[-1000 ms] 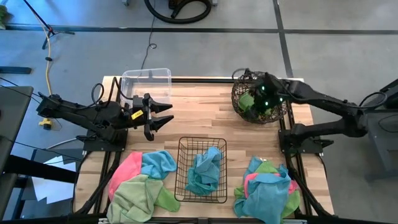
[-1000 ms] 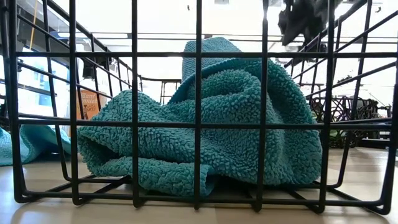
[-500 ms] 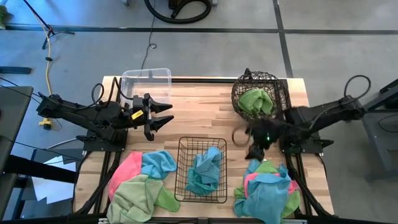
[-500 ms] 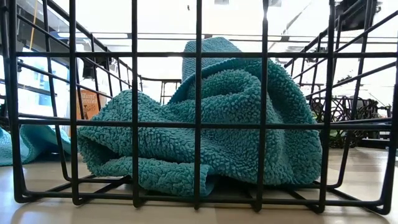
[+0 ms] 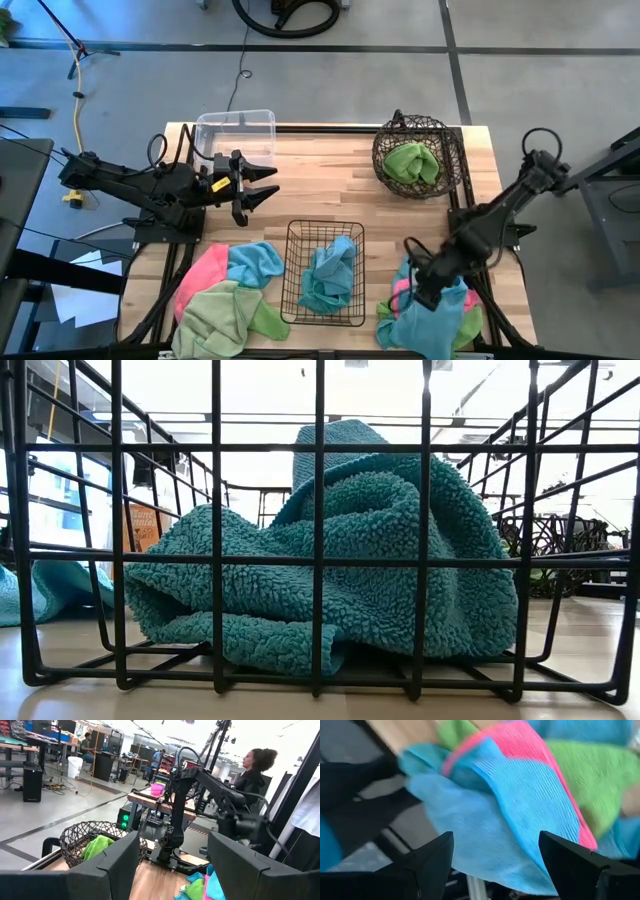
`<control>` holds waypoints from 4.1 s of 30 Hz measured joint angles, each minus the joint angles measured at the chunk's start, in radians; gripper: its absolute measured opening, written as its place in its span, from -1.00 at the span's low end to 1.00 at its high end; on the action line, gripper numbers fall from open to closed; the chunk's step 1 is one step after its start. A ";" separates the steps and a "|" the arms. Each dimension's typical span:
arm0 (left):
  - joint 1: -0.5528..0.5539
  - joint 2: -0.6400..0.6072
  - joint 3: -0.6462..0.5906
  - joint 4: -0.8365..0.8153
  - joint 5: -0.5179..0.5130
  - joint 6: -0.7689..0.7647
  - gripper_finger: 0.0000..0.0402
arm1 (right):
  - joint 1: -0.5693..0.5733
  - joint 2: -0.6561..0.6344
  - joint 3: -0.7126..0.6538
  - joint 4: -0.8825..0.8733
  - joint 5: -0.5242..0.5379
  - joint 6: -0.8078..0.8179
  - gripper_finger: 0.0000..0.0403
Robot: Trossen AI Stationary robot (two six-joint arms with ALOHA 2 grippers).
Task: Sort microfiber towel by color & place in baskets
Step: Put the blue towel into the bottom basket
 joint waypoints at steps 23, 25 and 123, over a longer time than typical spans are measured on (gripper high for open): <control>0.021 0.000 0.000 0.000 0.001 -0.002 0.12 | 0.096 0.173 0.000 -0.105 -0.083 0.136 0.04; 0.021 0.000 0.000 0.000 0.001 -0.002 0.12 | 0.096 0.169 0.001 -0.105 -0.083 0.140 -0.24; -0.095 -0.047 0.000 0.068 0.009 0.209 0.12 | -0.451 0.061 0.516 0.794 0.185 -1.161 -1.00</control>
